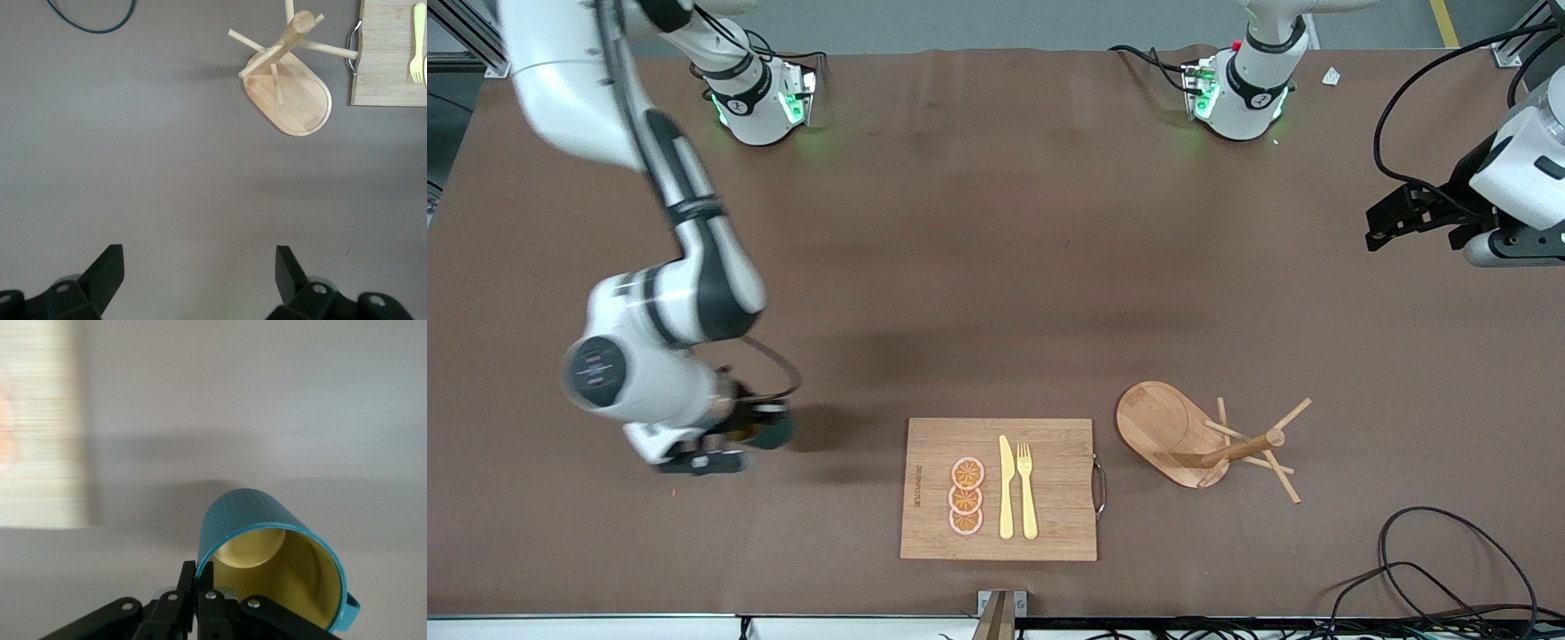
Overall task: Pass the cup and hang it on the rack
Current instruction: 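Carry the teal mug with the right gripper toward the table middle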
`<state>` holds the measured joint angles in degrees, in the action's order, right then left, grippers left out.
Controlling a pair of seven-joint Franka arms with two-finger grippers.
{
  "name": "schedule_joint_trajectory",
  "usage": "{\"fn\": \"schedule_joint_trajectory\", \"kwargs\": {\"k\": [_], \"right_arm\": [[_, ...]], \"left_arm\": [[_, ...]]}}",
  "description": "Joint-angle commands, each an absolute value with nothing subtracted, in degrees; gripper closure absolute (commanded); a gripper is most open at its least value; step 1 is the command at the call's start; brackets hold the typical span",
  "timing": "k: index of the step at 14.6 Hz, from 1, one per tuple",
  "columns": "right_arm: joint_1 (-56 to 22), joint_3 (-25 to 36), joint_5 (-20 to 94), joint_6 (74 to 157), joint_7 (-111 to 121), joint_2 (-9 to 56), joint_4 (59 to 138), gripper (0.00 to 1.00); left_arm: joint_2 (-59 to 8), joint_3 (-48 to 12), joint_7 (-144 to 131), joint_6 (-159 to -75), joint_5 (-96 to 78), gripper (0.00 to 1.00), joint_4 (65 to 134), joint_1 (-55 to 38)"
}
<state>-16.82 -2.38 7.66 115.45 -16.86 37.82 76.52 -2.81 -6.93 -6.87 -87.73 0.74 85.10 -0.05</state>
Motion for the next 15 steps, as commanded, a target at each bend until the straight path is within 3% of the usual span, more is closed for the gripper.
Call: {"fn": "schedule_joint_trajectory", "kwargs": {"k": [1,3,7,13,14,15], "right_arm": [[-27.12,-1.58,11.16,115.31,-32.19,44.62,64.91,1.00],[-34.25,-1.76,11.16,120.11,-40.48,50.16,58.20,1.00],[-43.14,-2.28,11.16,133.31,-52.26,53.78,57.57,0.99],[-48.69,-1.93,10.99,141.85,-57.92,58.35,57.66,0.97],[-48.69,-1.93,10.99,141.86,-57.83,58.36,57.66,0.92],[-48.69,-1.93,11.07,141.77,-57.83,58.36,57.66,0.79]], "left_arm": [[-3.34,-7.03,-7.03,-87.54,0.97,0.00,83.76,-0.17],[-3.34,-7.03,-7.21,-87.54,0.97,0.00,83.76,-0.35],[-3.25,-7.12,-7.21,-87.45,0.79,0.00,83.67,-0.18],[-3.51,-7.12,-7.21,-87.54,0.88,0.00,83.67,-0.53],[-3.52,-7.12,-7.21,-87.54,0.88,0.00,83.67,-0.61],[-3.52,-7.21,-7.21,-87.54,0.88,0.00,83.67,-0.79]]}}
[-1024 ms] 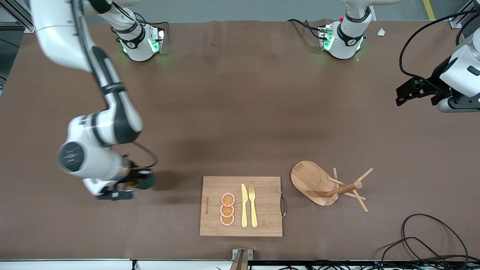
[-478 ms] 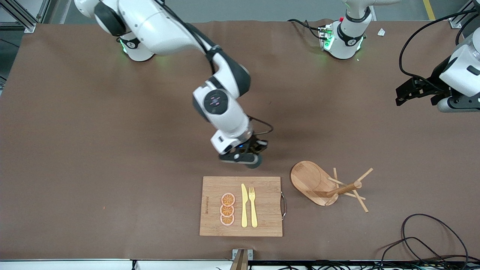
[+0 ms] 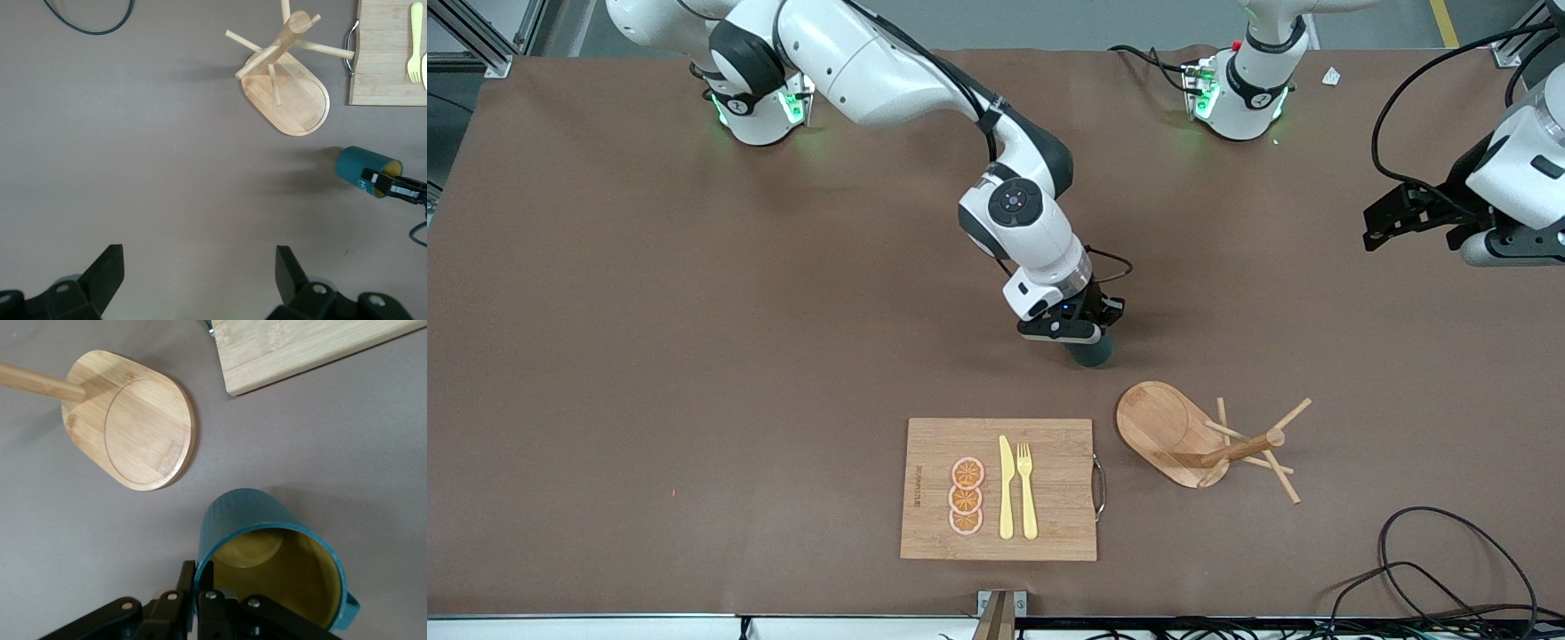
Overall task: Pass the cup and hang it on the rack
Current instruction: 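Carry the teal mug with the right gripper toward the table middle, then set the mug down, open the right gripper while the left gripper approaches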
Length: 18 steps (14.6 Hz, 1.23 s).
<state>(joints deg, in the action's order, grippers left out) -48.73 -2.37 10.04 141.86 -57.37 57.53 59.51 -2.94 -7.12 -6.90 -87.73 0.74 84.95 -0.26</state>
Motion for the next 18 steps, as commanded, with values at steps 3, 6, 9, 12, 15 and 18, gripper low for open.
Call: {"fn": "schedule_joint_trajectory", "kwargs": {"k": [3,6,9,12,15,18], "right_arm": [[-48.43,-1.85,10.99,141.16,-57.57,57.57,57.66,0.28],[-47.90,0.08,10.20,135.12,-56.87,54.59,57.66,0.00],[-48.07,5.51,9.50,127.82,-56.69,48.70,57.74,0.00],[-42.92,6.86,9.67,120.53,-51.53,43.87,57.74,0.00],[-32.38,6.77,9.93,110.77,-32.59,39.13,58.01,0.00],[-24.19,7.12,9.32,103.12,-19.88,37.36,59.06,0.00]], "left_arm": [[-3.60,-7.21,-7.12,-87.54,0.97,0.00,83.76,-2.02],[-5.09,-7.64,-7.29,-87.89,0.97,0.00,83.15,-3.16],[-6.50,-7.91,-7.82,-88.77,0.97,0.00,82.53,-5.53],[-8.17,-8.00,-9.66,-90.86,0.88,0.00,82.53,-8.25],[-11.50,-7.91,-16.05,-91.93,1.49,0.00,82.53,-12.99],[-15.54,-7.91,-28.00,-96.22,2.11,0.00,82.62,-19.49]]}}
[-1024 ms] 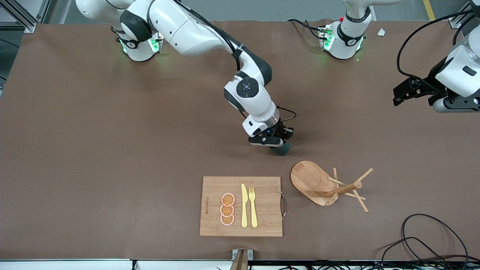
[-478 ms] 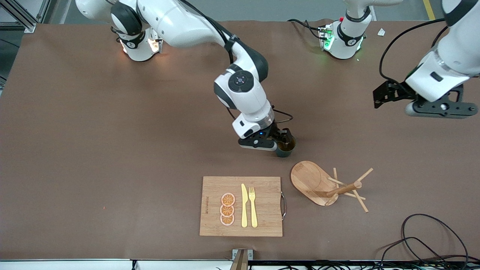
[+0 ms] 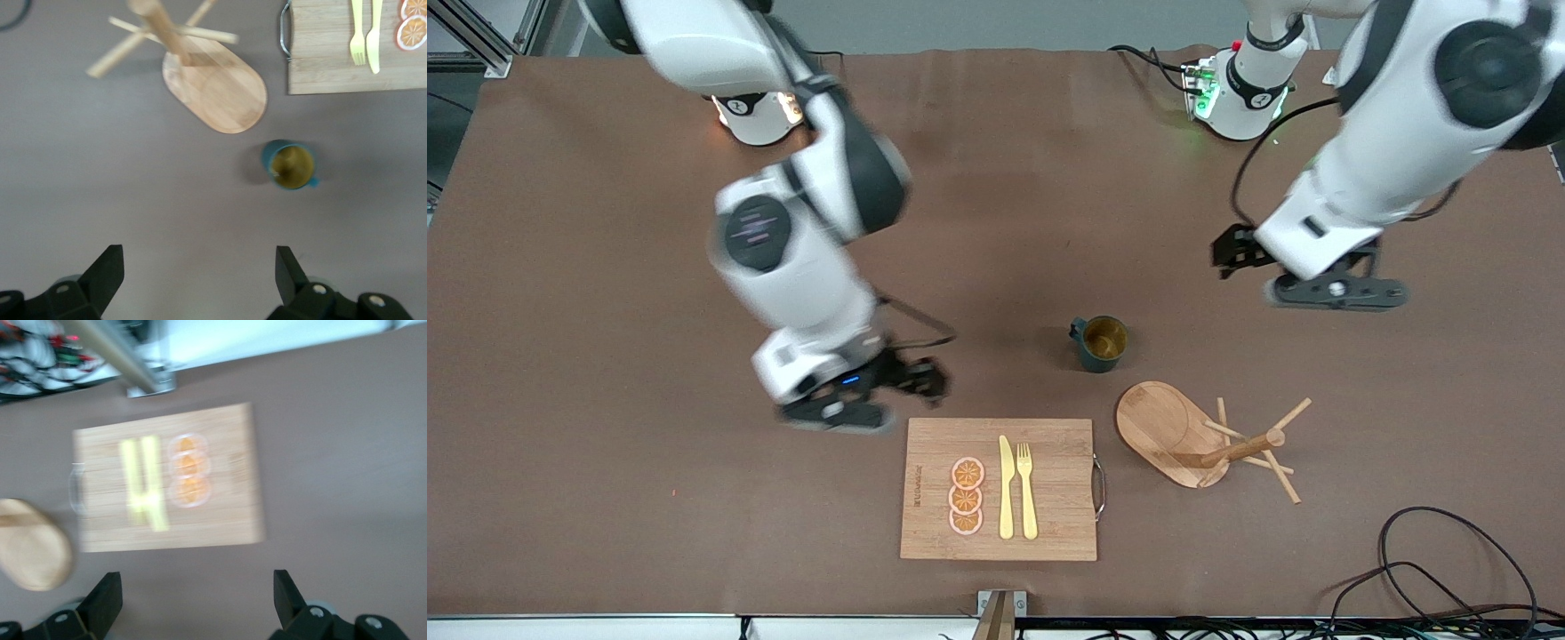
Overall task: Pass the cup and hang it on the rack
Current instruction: 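Set the mug down, open the right gripper while the left gripper approaches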
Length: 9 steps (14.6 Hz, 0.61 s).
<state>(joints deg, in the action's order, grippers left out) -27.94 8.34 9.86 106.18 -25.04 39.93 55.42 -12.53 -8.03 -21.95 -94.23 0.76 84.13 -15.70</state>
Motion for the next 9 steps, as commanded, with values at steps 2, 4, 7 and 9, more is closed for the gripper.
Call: {"fn": "schedule_joint_trajectory", "kwargs": {"k": [2,4,7,9], "right_arm": [[-18.83,7.21,8.27,101.95,-18.99,35.43,60.63,0.00],[-14.35,7.12,5.37,102.13,-14.27,32.45,64.14,0.00],[-6.01,7.03,5.18,103.00,-2.06,27.26,70.64,0.00],[-3.00,7.03,5.19,103.36,2.10,22.96,75.56,0.00]], "left_arm": [[-19.14,-7.82,-37.39,-100.53,2.98,0.00,82.71,-24.06],[-22.92,-7.91,-48.02,-103.96,7.27,0.00,82.71,-28.54],[-29.51,-7.91,-64.02,-107.13,14.92,0.00,82.71,-34.61],[-33.47,-7.82,-77.10,-108.80,20.97,0.00,82.97,-38.92]]}}
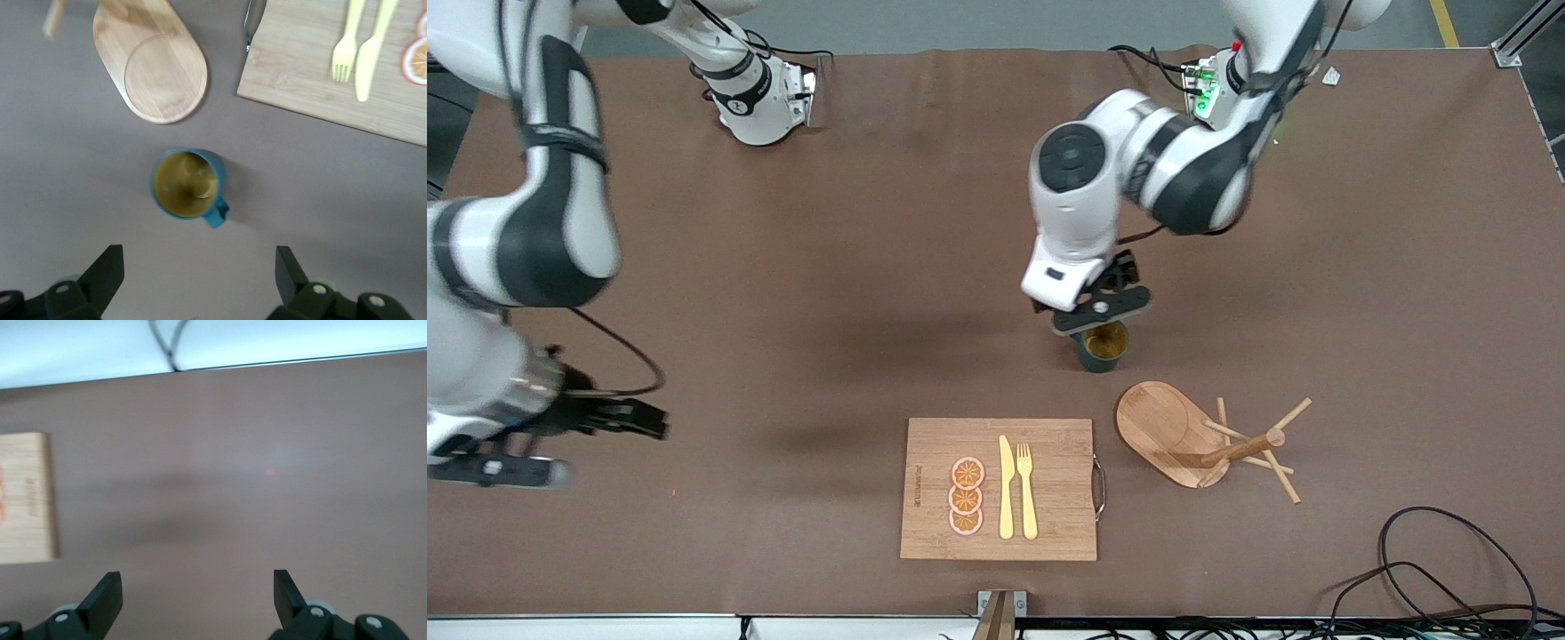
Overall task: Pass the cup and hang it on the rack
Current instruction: 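Withdraw the right gripper while the left gripper grasps the mug handle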
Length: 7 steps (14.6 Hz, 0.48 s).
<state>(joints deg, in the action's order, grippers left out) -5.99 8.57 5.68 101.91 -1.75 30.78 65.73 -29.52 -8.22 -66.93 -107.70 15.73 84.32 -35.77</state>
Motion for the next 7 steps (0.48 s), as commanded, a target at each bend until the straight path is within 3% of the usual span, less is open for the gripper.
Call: {"fn": "schedule_joint_trajectory", "kwargs": {"k": [1,5,7], "right_arm": [[-2.47,7.12,5.19,103.36,2.11,20.24,78.63,0.00],[-2.81,7.38,4.92,110.12,2.20,8.46,93.22,0.00],[-3.08,7.21,2.91,110.13,2.11,6.16,94.57,0.00]], "left_arm": [[-34.97,-7.91,-83.87,-108.90,25.27,0.00,83.32,-40.33],[-39.36,-8.00,-97.97,-108.98,33.81,0.00,84.81,-43.42],[-40.25,-7.91,-104.73,-109.07,40.14,0.00,87.26,-45.00]]}}
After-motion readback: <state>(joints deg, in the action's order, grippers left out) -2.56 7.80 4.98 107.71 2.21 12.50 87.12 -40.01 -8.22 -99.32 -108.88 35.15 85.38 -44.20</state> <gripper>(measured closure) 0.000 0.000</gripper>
